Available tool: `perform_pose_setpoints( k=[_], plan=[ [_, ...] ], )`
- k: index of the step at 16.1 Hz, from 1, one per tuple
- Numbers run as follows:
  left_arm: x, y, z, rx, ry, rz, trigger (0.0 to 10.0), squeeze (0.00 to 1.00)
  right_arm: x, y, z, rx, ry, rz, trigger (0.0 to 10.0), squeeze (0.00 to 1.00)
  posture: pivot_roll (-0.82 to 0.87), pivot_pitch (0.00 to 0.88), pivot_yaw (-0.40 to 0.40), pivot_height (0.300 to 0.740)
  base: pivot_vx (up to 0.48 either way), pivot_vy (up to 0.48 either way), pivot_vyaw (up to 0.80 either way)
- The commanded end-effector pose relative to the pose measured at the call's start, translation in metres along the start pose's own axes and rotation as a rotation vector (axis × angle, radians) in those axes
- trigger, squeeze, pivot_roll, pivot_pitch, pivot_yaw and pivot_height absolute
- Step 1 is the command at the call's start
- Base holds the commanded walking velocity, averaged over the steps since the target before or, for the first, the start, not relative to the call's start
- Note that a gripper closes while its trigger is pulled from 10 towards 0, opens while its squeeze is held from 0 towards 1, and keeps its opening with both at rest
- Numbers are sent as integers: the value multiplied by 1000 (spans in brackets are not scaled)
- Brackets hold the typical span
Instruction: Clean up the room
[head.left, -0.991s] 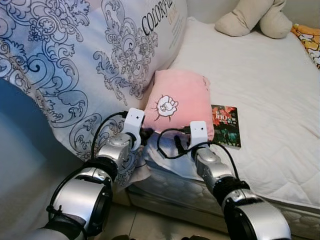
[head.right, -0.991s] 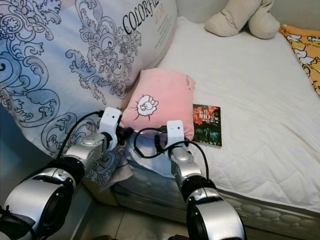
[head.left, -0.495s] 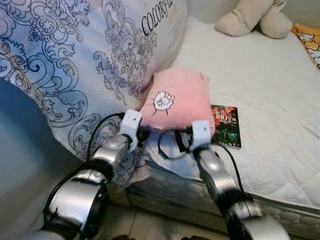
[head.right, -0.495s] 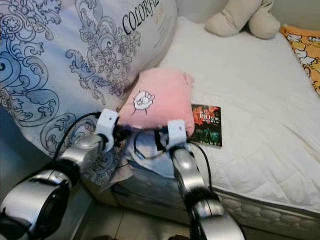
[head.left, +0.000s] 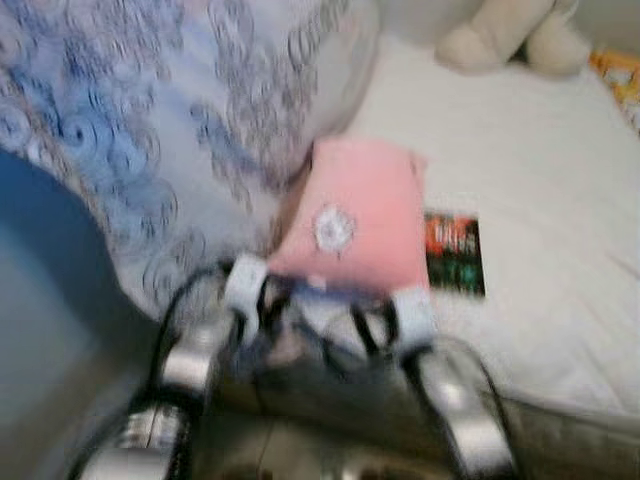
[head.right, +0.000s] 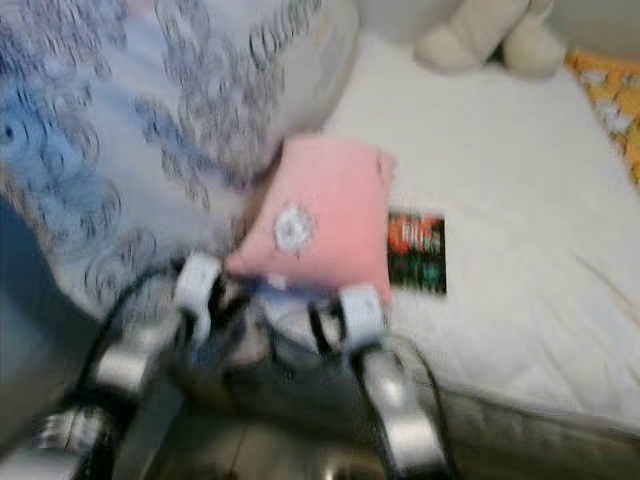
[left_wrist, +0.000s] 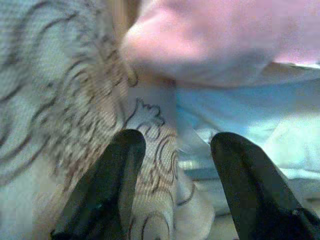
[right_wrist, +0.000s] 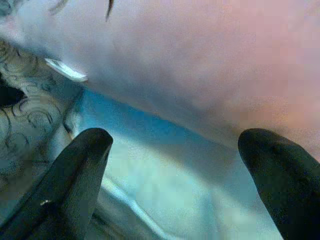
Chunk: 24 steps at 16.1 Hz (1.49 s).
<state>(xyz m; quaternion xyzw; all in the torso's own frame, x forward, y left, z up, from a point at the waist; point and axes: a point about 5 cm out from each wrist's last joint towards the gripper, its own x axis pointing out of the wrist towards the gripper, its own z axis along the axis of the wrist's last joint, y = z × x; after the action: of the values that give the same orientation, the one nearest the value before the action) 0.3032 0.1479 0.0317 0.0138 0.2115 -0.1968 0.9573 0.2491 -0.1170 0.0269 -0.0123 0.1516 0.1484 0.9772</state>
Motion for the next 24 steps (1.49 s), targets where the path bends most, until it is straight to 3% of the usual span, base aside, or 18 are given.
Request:
perform_pose_setpoints(
  k=[1, 2, 5, 7, 8, 10, 12, 14, 16, 18, 24],
  plan=[
    [-3, 1, 29, -6, -131, 6, 10000, 0, -2, -3, 17, -25, -69, 3, 10000, 0, -10, 0, 5, 736, 0, 0, 0],
    [-15, -3, 38, -29, -214, 4, 10000, 0, -9, -6, 26, -39, -125, -7, 10000, 0, -12, 0, 7, 736, 0, 0, 0],
    [-38, -14, 56, -113, -348, 33, 10000, 0, -15, -9, 58, -56, -277, -46, 10000, 0, -12, 0, 11, 736, 0, 0, 0],
    [-56, -18, 90, -37, -520, 121, 10000, 0, -18, -14, 83, -50, -394, -118, 10000, 0, -4, 0, 11, 736, 0, 0, 0],
    [-61, -17, 95, -19, -554, 146, 10000, 0, -19, -18, 81, -44, -394, -151, 10000, 0, -5, 0, 11, 736, 0, 0, 0],
    [-65, -11, 89, 19, -543, 187, 10000, 0, -15, -27, 71, -38, -358, -198, 10000, 0, -5, 0, 14, 736, 0, 0, 0],
    [-66, -6, 85, -2, -520, 221, 10000, 0, -6, -33, 70, -7, -333, -245, 10000, 0, -12, 0, 20, 736, 0, -480, 0],
    [-63, -7, 81, -11, -521, 242, 10000, 0, -3, -36, 79, -82, -385, -278, 10000, 0, -25, 0, 20, 736, 0, -469, 0],
    [-64, 4, 67, -34, -487, 310, 10000, 0, -16, -47, 74, -187, -414, -351, 10000, 0, -34, 0, 18, 736, 0, -459, 0],
    [-63, 6, 60, -37, -471, 319, 10000, 0, -26, -62, 54, -189, -356, -442, 10000, 0, -41, 0, 21, 736, 0, -441, 0],
    [-55, -6, 64, -39, -511, 227, 10000, 0, -15, -57, 57, -114, -351, -432, 10000, 0, -67, 0, 34, 736, 168, -412, 0]
  ],
)
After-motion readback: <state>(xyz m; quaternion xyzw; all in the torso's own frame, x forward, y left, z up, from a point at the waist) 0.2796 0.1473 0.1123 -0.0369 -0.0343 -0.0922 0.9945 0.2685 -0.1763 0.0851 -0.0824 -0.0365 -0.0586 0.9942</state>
